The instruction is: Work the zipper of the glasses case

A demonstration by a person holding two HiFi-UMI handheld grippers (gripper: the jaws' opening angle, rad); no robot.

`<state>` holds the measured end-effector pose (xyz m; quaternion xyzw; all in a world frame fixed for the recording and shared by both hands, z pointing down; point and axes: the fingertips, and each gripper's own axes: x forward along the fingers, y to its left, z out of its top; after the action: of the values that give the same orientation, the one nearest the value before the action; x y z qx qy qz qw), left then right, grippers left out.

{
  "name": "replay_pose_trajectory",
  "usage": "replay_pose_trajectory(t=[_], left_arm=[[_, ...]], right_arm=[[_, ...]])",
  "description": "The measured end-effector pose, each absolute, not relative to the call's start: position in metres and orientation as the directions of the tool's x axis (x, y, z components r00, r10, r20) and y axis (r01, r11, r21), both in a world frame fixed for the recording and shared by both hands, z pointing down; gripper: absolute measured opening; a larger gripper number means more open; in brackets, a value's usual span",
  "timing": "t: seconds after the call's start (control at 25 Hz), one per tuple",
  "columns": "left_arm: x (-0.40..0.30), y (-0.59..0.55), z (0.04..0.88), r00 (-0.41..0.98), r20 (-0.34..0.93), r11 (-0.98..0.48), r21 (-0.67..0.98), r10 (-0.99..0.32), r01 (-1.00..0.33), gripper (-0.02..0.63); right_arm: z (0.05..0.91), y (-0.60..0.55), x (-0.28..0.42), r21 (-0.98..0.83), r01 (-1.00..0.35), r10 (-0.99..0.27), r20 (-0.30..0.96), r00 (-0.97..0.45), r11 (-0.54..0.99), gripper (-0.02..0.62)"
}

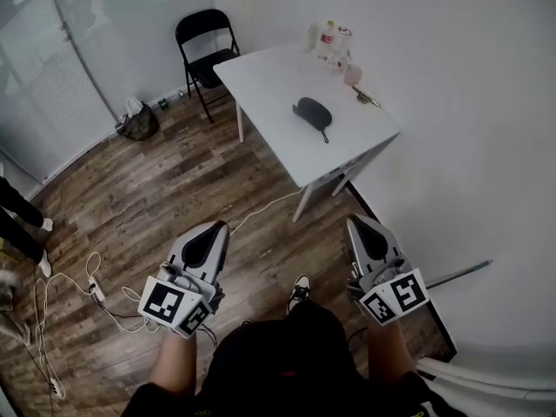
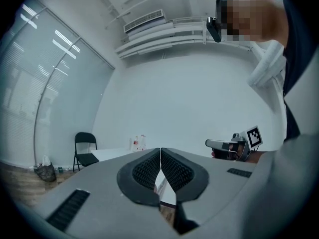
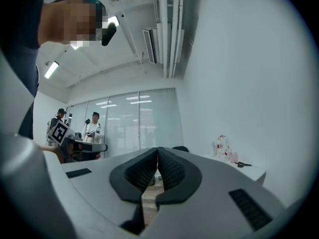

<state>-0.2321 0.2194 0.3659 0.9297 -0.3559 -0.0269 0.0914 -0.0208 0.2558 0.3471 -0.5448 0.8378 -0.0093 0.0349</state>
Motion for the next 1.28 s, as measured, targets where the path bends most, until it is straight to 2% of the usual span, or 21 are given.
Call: replay_pose_trajectory(t=[0.6,0.96,1.28], left_arm=[[-0.075,0.102,0.354,0.699,0.036,-0.683,0.182,-0.715,-0.708,0.023],[-0.036,0.065,0.358,0.721,0.057,-0.701,0.193,-0.69,-0.687,0.023],[-0.025,0.002,0.38,0.774,0.046,-0.748,0.227,-0.631,-0.623,0.023]], right_arm=[[0.361,0.124,0.136,-0.107,-0.875,-0.881,-0.029,-0.473,0.473,0.018],[0.369,0.087,0.171,-0.114,-0.874,-0.88,-0.017,-0.474,0.473,0.018],[0.389,0.031,0.179,-0.096,-0.91,-0.911,0.056,-0.409,0.402,0.018]])
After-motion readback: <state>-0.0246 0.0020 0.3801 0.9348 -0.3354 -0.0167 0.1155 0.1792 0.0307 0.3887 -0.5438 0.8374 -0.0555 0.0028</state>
